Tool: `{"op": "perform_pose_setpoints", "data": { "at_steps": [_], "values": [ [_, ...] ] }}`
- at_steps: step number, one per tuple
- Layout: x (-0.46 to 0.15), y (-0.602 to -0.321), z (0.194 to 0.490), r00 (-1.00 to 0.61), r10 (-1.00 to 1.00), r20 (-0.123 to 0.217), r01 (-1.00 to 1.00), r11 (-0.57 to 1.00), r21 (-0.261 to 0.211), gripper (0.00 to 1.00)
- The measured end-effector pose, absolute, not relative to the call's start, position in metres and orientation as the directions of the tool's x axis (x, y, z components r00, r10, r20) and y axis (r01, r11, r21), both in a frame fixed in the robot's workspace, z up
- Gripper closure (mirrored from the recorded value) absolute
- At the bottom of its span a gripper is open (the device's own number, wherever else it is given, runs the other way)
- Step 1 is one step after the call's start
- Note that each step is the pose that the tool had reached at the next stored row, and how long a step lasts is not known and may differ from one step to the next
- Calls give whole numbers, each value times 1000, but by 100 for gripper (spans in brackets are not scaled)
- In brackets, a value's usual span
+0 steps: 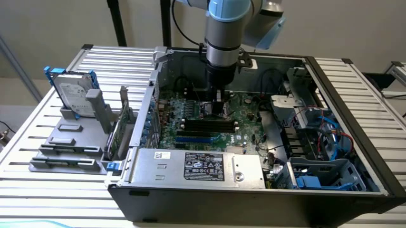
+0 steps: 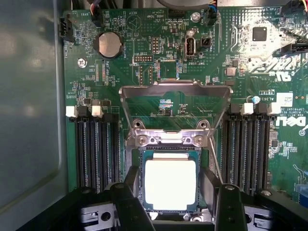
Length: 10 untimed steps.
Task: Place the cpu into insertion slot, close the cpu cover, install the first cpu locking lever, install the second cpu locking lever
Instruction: 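Place the cpu into insertion slot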
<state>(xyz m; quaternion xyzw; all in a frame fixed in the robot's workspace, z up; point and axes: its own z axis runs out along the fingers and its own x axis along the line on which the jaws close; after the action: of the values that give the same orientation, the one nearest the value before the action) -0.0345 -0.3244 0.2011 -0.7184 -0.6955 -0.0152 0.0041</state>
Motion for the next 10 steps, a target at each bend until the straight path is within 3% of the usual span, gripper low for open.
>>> {"op": "perform_pose_setpoints", "data": {
  "at_steps": [7, 10],
  "values": [
    [-38, -324, 217, 32, 999, 28, 999, -32, 15, 40],
    [-45, -324, 221, 32, 999, 28, 999, -33, 15, 53]
  ]
}}
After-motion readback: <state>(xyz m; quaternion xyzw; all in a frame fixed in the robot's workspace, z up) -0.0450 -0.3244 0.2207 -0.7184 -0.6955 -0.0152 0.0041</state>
